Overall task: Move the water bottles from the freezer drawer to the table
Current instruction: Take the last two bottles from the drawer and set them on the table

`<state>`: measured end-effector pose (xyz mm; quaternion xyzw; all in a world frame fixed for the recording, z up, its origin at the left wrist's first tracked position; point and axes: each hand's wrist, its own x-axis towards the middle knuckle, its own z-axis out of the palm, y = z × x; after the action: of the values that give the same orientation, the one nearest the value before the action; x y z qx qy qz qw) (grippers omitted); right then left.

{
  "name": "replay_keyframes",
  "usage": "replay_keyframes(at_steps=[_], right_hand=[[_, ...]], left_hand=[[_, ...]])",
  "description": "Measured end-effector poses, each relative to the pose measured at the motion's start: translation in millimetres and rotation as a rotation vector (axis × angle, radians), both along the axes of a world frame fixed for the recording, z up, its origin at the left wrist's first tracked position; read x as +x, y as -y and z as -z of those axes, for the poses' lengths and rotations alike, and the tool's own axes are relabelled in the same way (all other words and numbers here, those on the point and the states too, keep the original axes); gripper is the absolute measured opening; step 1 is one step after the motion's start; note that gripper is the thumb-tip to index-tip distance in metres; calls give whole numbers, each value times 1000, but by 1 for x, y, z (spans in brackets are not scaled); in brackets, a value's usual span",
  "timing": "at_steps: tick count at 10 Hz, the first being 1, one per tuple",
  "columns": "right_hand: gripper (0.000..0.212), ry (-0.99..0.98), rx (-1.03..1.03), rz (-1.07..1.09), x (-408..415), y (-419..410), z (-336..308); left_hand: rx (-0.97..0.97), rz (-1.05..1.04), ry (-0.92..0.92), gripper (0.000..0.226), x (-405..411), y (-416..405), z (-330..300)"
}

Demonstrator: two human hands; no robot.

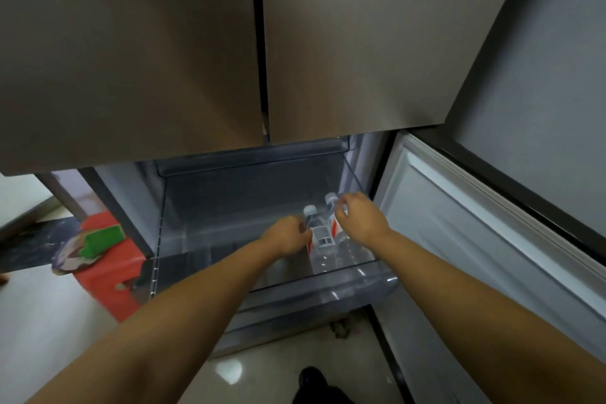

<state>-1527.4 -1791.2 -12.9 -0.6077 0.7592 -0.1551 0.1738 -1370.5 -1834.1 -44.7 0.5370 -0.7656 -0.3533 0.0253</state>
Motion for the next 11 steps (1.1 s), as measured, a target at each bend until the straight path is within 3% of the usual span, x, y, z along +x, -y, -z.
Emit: replay_keyframes(at_steps=[2, 3, 4, 5, 6, 7, 9, 10, 11], right_hand=[[47, 23, 276, 38, -26, 46, 32], [44, 52, 389, 60, -27, 59, 47], [40, 47, 425, 96, -27, 68, 55], [44, 19, 471, 121, -31, 75, 67], [45, -14, 470, 117, -34, 75, 73], [50, 40, 492, 100, -32, 70, 75], [113, 49, 638, 105, -22, 65, 82], [121, 11, 660, 141, -16, 67, 86], [115, -31, 622, 190, -9, 68, 96]], left_hand=[[292, -101, -51, 29, -35, 19, 16], [459, -271, -122, 46, -55, 19, 27], [501, -386, -40, 97, -72, 21, 63], [496, -432, -52, 102, -74, 22, 68], [522, -377, -94, 88, -69, 21, 58], [496, -386, -87, 98, -60, 22, 48], [448, -460, 64, 99, -32, 39, 52], [391, -456, 108, 114, -38, 29, 58], [433, -489, 63, 125, -49, 19, 65]])
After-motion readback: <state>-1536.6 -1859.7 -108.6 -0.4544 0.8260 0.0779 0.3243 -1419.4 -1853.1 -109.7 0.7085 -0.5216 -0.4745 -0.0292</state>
